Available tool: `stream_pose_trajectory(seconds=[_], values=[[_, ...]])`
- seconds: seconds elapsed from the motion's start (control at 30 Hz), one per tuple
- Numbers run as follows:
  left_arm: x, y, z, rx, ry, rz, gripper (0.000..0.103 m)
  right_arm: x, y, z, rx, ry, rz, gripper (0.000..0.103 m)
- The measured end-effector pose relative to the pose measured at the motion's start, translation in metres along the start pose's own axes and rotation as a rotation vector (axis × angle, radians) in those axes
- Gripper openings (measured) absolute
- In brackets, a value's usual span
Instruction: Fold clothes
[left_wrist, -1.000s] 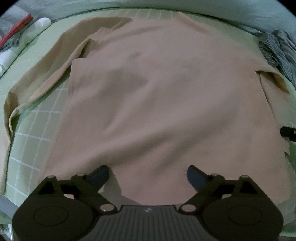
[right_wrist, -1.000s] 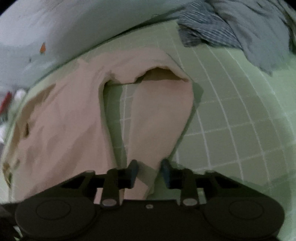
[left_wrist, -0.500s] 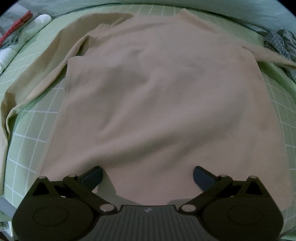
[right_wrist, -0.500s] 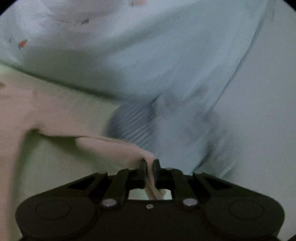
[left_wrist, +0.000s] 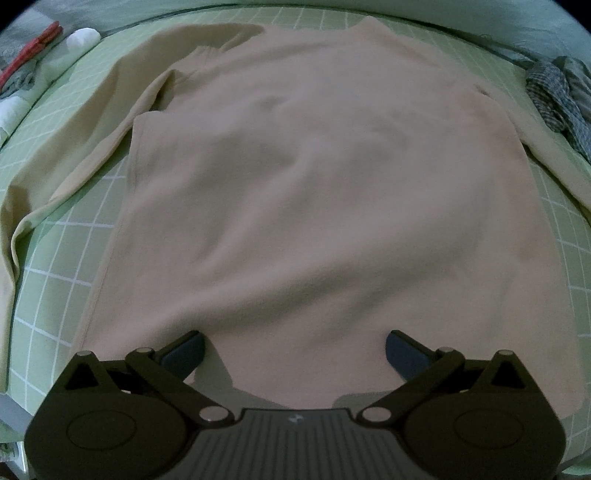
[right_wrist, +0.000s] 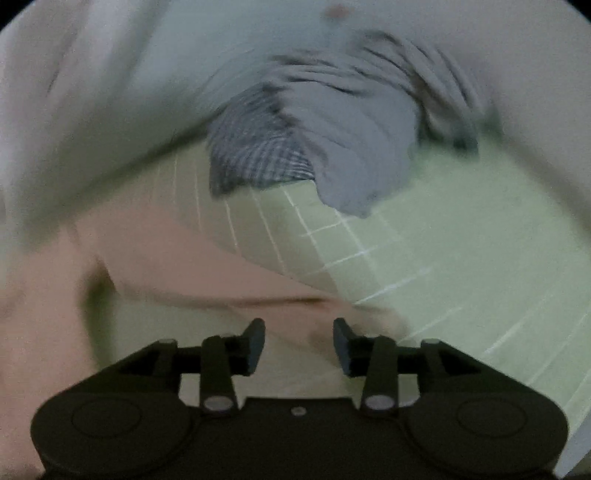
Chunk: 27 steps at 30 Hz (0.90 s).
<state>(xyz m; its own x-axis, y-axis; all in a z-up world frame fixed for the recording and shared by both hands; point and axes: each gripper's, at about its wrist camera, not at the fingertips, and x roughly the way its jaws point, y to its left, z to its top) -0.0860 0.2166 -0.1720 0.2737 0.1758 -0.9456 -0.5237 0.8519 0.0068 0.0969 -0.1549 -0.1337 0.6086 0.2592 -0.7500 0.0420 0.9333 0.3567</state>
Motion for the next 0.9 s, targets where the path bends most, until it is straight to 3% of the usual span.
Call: stream_pose_trajectory(seconds=[0.07,0.17,0.27,0.37,0.43,0.5,0.57,0.7,0.9], values=[[0.000,-0.001,0.000,-0.001,-0.001,0.001,0.103,0.003,-0.020,0.001,0.263,0.031,0.124,0.045],[0.000,-0.001,0.000,-0.003,-0.002,0.001,0.103,0.015,-0.047,-0.009,0.621,0.062,0.242,0.046],[0.000,0.000,0.001,-0.003,-0.002,0.001,0.103,0.034,-0.071,-0.019,0.918,0.081,0.302,0.044],[0.001,0.000,0.002,-0.004,-0.001,0.001,0.103,0.048,-0.083,-0.021,1.061,0.090,0.279,0.044],[0.001,0.000,0.003,-0.007,0.002,0.002,0.103,0.057,-0.086,-0.019,1.094,0.103,0.235,0.043],[0.001,0.001,0.004,-0.009,0.005,0.003,0.103,0.065,-0.088,-0.017,1.125,0.124,0.205,0.029],[0.001,0.001,0.006,-0.012,0.007,0.004,0.103,0.071,-0.090,-0.013,1.139,0.142,0.177,0.007],[0.002,-0.005,0.007,-0.017,0.009,0.006,0.103,0.072,-0.084,0.009,1.053,0.132,0.156,0.001],[0.004,-0.007,0.004,-0.019,0.000,0.007,0.103,0.039,-0.065,0.038,0.880,-0.044,0.352,0.001]])
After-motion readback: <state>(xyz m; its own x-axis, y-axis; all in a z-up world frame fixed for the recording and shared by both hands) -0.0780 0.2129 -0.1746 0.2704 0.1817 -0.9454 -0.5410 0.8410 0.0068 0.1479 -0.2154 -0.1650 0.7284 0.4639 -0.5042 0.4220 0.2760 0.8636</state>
